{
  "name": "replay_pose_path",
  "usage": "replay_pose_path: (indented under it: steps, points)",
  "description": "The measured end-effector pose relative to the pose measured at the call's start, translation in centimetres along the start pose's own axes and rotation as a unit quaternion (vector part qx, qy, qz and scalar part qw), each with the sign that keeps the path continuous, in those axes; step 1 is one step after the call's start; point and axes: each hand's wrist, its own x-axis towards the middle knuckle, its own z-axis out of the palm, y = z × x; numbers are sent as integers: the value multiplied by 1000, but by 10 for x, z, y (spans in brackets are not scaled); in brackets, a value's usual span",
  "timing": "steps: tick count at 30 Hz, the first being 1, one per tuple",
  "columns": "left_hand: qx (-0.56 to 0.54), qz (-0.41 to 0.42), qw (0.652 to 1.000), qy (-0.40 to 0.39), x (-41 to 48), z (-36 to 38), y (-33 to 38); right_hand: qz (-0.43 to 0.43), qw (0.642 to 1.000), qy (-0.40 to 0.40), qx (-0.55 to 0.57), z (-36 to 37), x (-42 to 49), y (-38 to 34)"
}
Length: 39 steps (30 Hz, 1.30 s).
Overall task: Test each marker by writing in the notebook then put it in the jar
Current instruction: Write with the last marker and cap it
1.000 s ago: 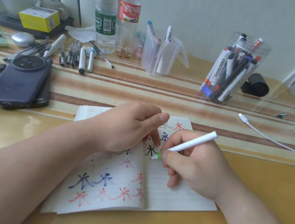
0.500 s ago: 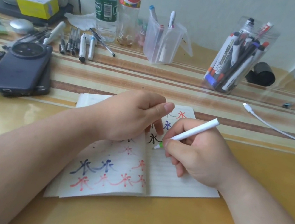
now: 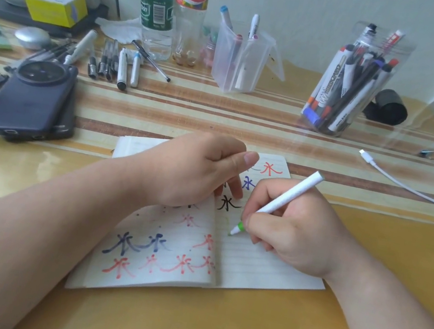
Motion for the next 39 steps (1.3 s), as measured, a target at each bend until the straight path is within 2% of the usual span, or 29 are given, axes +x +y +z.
replay_pose_path:
  steps: [11, 20, 29, 34, 39]
  points:
    - [12, 4, 1000, -2, 0, -1, 2, -20, 998, 1, 64, -1, -2, 3]
    - [15, 2, 1000, -1, 0, 0, 2, -21, 999, 18, 43, 1, -3, 2]
    - [19, 7, 1000, 1, 1, -1, 1, -36, 997, -49, 48, 1, -4, 2]
    - [16, 2, 1000, -7, 0, 0, 2, -11, 996, 33, 82, -7, 0, 4]
    - [10, 1, 1000, -6, 0, 0, 1, -5, 998, 14, 62, -8, -1, 4]
